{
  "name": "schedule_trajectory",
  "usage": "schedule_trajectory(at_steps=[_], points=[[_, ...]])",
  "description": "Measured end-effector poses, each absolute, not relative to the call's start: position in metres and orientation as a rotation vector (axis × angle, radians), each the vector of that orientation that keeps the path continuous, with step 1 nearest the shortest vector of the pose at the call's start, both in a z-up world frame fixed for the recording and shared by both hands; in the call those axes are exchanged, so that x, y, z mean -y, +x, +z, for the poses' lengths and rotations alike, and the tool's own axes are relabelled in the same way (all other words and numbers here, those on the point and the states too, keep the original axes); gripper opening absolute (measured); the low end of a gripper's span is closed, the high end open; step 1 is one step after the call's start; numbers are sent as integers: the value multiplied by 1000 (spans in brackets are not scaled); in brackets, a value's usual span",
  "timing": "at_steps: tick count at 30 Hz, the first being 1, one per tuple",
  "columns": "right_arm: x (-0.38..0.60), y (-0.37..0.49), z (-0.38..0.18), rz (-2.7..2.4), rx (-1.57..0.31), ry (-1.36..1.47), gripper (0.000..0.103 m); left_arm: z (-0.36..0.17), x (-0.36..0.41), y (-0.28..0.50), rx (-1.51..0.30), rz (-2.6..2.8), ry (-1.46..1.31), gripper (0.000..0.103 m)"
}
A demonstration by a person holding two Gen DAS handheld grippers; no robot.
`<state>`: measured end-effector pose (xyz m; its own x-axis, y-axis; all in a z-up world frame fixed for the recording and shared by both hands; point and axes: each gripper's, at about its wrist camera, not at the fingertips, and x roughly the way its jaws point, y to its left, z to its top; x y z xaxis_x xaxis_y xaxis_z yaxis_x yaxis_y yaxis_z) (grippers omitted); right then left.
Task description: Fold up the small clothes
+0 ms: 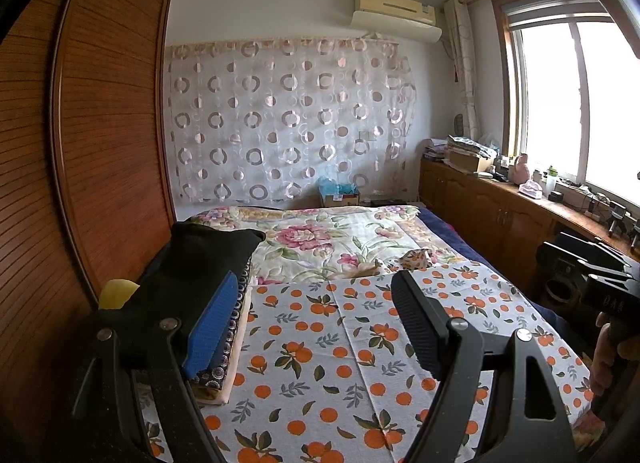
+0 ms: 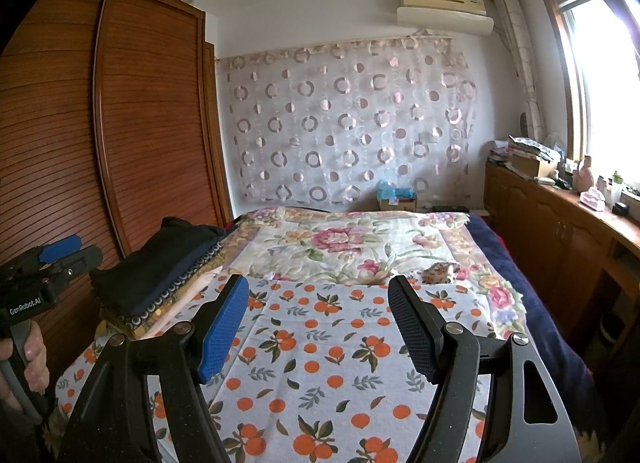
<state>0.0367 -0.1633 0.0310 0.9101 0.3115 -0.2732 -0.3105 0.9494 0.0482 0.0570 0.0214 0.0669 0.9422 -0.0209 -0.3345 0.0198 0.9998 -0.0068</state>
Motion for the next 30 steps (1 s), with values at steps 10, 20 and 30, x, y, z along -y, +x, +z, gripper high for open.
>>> schedule_trajectory(at_steps=[10,20,30], points=[[170,35,32,323,-282,6,74,66,-21,57,-340,-18,-1,80],[173,35,31,326,-282,5,74,66,-22,57,-340,-20,-1,80],[175,35,30,326,-281,3,74,65,-22,58,-339,-20,-1,80]])
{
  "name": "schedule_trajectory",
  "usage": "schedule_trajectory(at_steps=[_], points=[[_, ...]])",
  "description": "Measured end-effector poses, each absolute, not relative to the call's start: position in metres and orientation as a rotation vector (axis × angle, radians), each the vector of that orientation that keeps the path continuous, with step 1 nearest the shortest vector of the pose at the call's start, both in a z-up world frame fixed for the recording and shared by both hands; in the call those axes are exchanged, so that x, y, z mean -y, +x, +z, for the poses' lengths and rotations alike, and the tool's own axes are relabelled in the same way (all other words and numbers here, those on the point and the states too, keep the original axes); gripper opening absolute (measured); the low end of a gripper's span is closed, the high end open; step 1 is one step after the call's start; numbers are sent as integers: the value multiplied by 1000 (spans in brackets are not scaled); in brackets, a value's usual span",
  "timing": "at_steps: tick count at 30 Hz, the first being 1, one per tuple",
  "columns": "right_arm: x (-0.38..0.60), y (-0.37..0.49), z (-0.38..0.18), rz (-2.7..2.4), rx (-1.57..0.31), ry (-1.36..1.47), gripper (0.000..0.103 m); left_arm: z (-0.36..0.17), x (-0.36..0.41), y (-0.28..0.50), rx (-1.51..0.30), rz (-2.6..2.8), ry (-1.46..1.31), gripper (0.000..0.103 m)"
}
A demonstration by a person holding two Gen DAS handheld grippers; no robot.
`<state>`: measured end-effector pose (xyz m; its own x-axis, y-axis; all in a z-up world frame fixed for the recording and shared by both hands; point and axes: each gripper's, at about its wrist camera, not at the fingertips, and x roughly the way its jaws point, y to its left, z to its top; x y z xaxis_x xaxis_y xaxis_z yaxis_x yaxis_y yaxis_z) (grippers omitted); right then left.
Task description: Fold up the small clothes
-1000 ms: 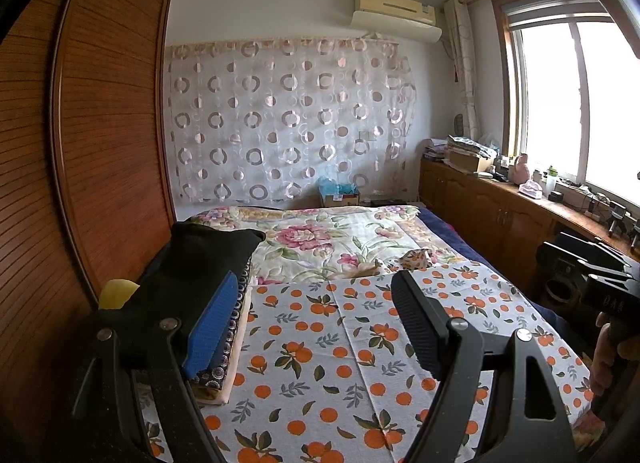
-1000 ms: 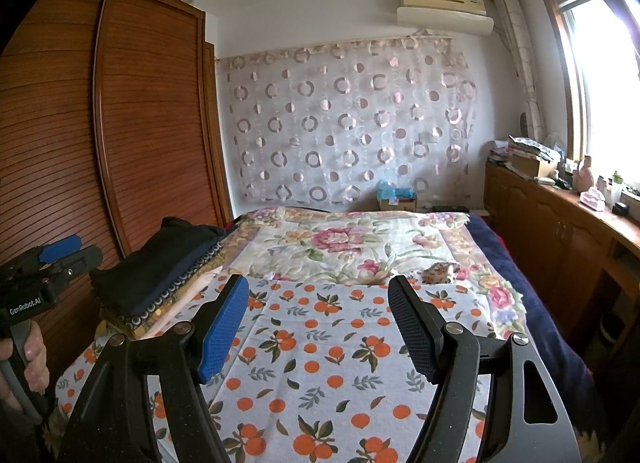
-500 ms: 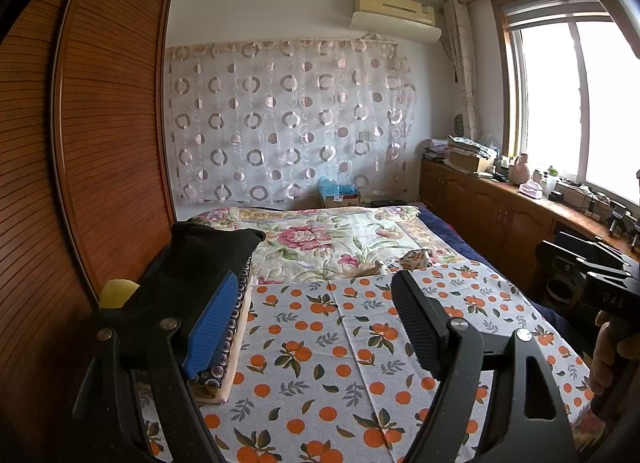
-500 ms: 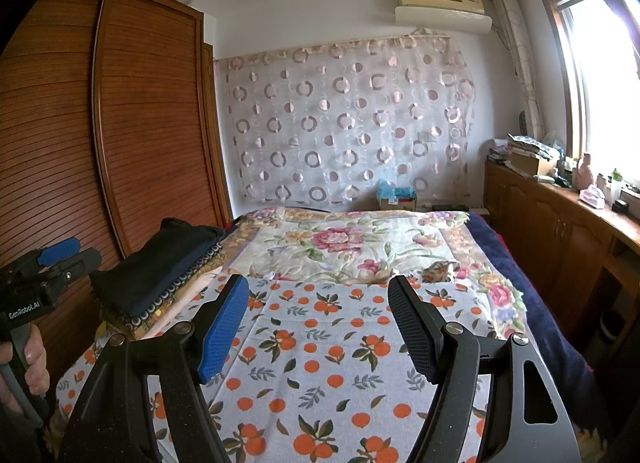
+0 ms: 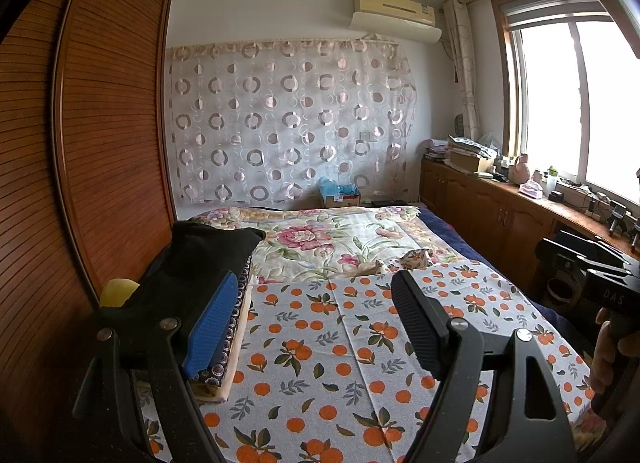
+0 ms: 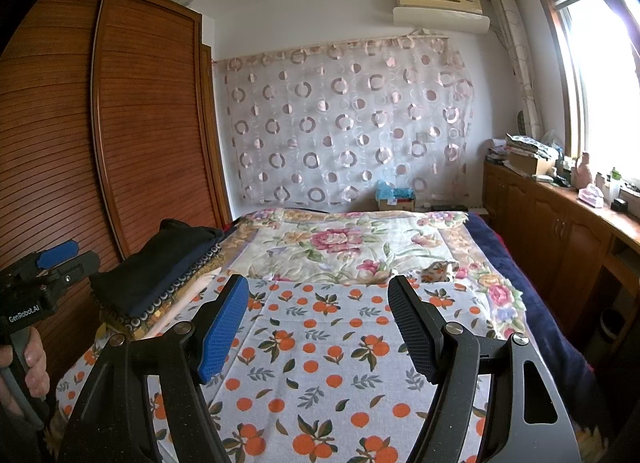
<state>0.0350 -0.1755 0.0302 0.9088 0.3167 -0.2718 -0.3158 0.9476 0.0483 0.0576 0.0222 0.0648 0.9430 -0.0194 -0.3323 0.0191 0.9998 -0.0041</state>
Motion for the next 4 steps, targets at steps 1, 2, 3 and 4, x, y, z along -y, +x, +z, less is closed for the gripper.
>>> schedule_trajectory(at_steps=[1,2,3,4], points=[[175,35,30,325,-280,3,74,64,-22,58,-338,-19,0,80],[176,35,30,325,-281,4,74,64,-22,58,-338,-19,0,80],[176,35,30,326,-281,4,74,64,-22,58,-339,-18,0,80],[176,35,31,325,-281,4,74,64,-22,58,-339,-20,0,80]])
